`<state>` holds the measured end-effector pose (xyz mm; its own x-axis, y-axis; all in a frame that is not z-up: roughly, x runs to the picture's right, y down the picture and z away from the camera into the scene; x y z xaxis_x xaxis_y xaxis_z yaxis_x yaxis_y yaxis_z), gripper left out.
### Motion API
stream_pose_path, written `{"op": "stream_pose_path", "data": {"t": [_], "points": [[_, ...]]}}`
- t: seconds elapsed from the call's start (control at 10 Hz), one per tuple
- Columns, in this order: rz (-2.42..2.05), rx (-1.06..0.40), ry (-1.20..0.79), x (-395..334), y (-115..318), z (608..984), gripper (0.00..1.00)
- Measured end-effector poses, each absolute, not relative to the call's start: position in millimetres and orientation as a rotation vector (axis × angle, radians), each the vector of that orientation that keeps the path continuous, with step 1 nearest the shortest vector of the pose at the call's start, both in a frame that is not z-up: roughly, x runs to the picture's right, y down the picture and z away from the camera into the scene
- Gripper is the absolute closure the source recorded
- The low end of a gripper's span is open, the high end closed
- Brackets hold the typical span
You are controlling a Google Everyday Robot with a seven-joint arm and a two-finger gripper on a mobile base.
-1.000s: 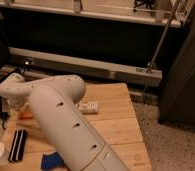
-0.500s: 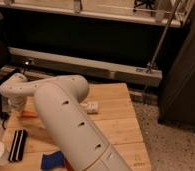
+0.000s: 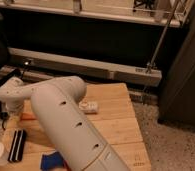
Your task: Place the pepper in the ceramic cup
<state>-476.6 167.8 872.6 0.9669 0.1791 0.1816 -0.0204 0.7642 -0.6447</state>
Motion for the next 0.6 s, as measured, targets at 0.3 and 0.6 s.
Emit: {"op": "stream_pose_path", "data": {"t": [0.3, 0.6], "points": [[0.106, -0.7, -0.238, -478, 167, 868, 0.92], [0.226, -0.7, -0.37, -484, 103, 818, 0.92]]}}
